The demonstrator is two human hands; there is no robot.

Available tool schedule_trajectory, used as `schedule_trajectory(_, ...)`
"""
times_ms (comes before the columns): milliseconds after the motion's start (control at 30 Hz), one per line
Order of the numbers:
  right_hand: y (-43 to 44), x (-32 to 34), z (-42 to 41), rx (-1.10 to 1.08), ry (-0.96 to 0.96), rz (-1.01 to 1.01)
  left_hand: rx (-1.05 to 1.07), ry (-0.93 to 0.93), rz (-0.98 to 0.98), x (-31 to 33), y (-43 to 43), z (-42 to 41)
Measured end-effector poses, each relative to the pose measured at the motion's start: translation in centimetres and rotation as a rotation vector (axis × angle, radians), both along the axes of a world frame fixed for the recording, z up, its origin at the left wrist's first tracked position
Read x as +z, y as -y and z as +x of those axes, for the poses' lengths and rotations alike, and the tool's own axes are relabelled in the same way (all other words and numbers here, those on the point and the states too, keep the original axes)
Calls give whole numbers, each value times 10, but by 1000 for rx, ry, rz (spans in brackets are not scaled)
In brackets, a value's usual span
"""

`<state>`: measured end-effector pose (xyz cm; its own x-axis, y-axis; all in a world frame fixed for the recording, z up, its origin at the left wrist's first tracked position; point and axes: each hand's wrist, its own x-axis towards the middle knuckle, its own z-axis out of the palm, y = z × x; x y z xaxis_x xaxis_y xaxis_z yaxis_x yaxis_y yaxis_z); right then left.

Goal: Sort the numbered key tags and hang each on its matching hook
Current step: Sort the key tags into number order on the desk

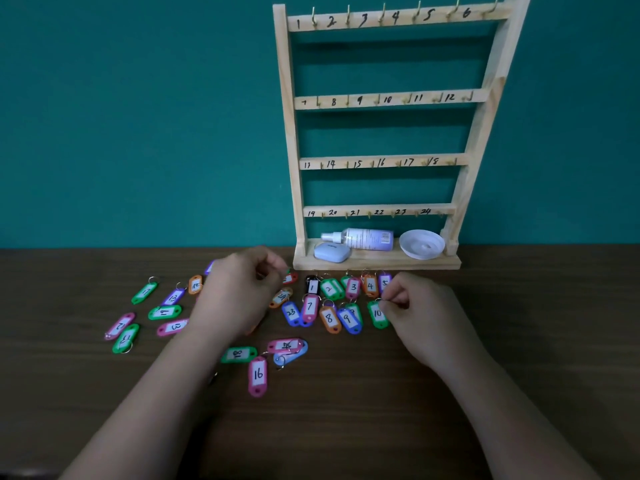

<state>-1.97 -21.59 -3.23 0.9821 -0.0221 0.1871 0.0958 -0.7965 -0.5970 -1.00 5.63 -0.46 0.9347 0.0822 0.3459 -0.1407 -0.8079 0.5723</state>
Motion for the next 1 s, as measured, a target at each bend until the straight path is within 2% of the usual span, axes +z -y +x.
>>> schedule_trajectory(167,-3,2,-3,36,45,43,61,-10,78,3,-35,-2)
schedule_trajectory(533,-50,-3,-22,227,227,108,37,-328,281,-7,-49,-16)
schedule_trajectory(733,-55,-7,-28,300,219,6,58,-350,275,-13,-49,-16)
schedule_trajectory(1000,-57,-4,-32,322,190,-25,106,-377,299,-13,-38,-19)
